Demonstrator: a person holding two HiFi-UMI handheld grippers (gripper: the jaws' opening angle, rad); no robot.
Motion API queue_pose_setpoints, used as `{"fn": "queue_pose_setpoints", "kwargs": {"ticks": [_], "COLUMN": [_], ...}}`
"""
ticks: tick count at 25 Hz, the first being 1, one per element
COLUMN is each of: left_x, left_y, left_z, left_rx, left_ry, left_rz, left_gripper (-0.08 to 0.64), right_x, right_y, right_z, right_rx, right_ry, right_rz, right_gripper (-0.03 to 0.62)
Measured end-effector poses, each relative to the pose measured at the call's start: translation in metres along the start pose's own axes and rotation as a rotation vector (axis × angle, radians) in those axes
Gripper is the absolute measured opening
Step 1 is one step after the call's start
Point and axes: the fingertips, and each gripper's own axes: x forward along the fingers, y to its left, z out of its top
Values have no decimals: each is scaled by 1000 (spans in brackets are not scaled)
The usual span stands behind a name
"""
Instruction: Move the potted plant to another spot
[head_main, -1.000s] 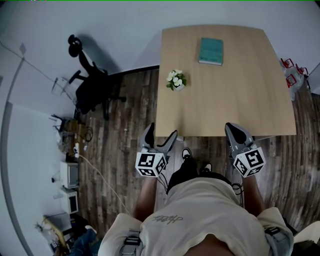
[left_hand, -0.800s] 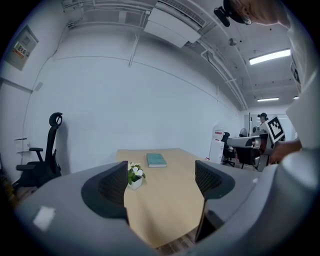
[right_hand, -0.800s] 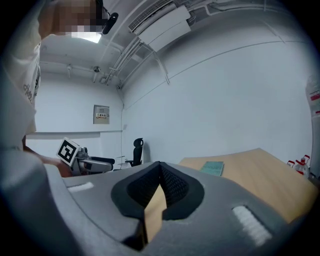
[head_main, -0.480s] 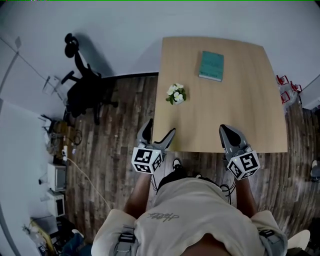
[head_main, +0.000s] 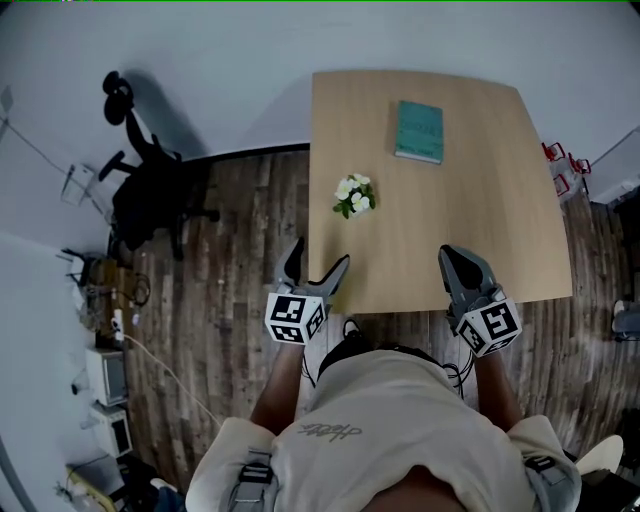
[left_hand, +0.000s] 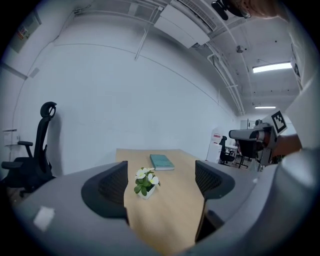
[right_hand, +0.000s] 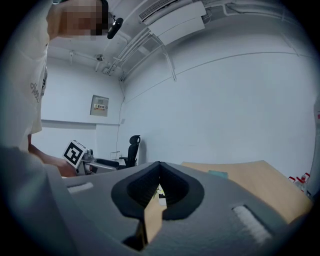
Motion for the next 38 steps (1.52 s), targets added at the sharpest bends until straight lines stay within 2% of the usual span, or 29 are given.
{"fn": "queue_pose_setpoints", "kwargs": {"ticks": [7, 10, 14, 18, 23, 26, 30, 34, 38], "left_x": [20, 25, 45, 58, 77, 87, 95, 99, 104], "left_y": [17, 16, 14, 7, 5, 2, 1, 6, 14], "left_z": [-5, -5, 0, 3, 18, 21, 20, 17, 10], "left_rx": [6, 9, 39, 64, 67, 61, 54, 51, 34], "left_ry": [41, 60, 67, 79, 67, 81, 105, 126, 149], "left_rz": [-70, -87, -101, -86, -43, -34, -27, -5, -3], "left_gripper": [440, 442, 442, 442, 442, 442, 442, 442, 442], "right_x": [18, 20, 32, 38, 47, 52, 60, 69, 77], "right_y": [5, 8, -5, -27, -65, -81, -92, -95, -95], "right_z": [-4, -9, -11, -10, -8, -12, -23, -27, -34], "right_rx": [-6, -43, -24, -2, 9, 48, 90, 82, 115], "right_ry": [18, 28, 19, -9, -25, -32, -15, 1, 17], "right_rz": [-54, -53, -34, -16, 12, 37, 80, 126, 142], "right_gripper": [2, 2, 2, 3, 2, 2, 2, 2, 2]}}
